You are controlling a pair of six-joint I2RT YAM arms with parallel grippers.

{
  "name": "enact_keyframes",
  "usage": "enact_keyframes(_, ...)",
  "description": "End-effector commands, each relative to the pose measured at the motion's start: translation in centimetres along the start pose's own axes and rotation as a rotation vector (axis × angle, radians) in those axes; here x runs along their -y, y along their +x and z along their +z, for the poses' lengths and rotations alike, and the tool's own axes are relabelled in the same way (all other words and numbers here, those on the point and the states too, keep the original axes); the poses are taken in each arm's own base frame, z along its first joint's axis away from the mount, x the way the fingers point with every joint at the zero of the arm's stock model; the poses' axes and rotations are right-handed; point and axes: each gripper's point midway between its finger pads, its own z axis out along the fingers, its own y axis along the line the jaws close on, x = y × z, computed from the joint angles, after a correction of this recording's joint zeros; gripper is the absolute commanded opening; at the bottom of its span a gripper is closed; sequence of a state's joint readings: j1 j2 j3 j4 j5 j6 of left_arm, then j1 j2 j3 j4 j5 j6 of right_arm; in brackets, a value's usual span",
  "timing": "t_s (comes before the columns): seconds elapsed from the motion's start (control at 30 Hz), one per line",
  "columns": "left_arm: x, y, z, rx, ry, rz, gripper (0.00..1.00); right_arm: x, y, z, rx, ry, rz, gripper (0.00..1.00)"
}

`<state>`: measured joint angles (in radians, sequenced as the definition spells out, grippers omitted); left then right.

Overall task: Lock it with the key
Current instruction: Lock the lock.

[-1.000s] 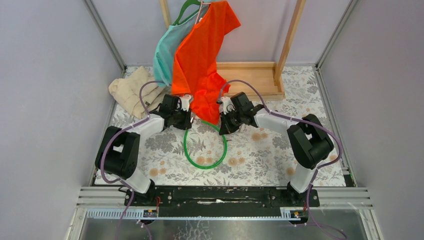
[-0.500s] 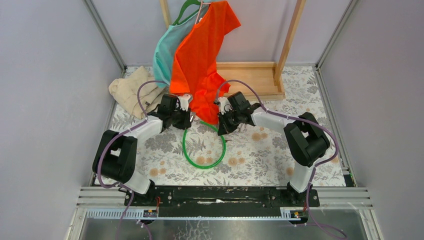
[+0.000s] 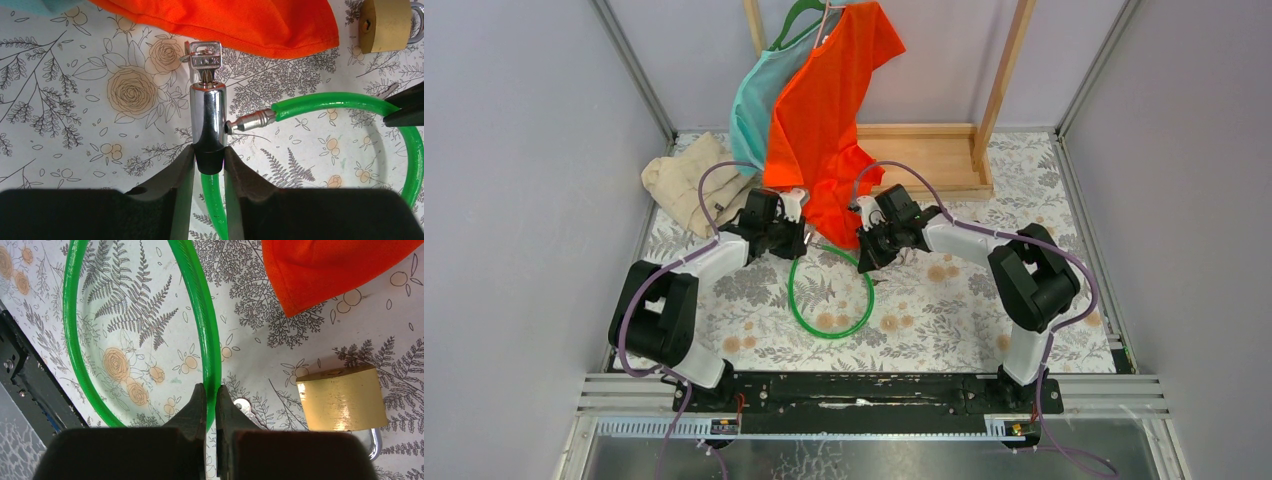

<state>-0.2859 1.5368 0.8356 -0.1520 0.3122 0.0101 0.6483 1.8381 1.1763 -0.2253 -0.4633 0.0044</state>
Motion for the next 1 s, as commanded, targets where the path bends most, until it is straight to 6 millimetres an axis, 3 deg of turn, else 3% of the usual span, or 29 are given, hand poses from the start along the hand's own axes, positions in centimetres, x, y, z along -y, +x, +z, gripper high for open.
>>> enact_keyframes(0.0, 0.3, -3.5, -0.5, 0.134, 0.015, 0.051, 0.0, -1.5, -1.5, 0.1, 0.019, -0.039, -0.045, 0.0)
enact_keyframes(0.37, 0.5, -3.3, -0.4, 0.131, 0.03, 0.051, 0.0, -1.4, -1.6, 0.1, 0.016, -0.036, -0.044, 0.0)
enact_keyframes(0.97, 2.3, -2.8, 0.1, 0.099, 0.096, 0.079, 0.0, -3.4, -4.1, -0.1, 0.051, -0.115, -0.039, 0.0)
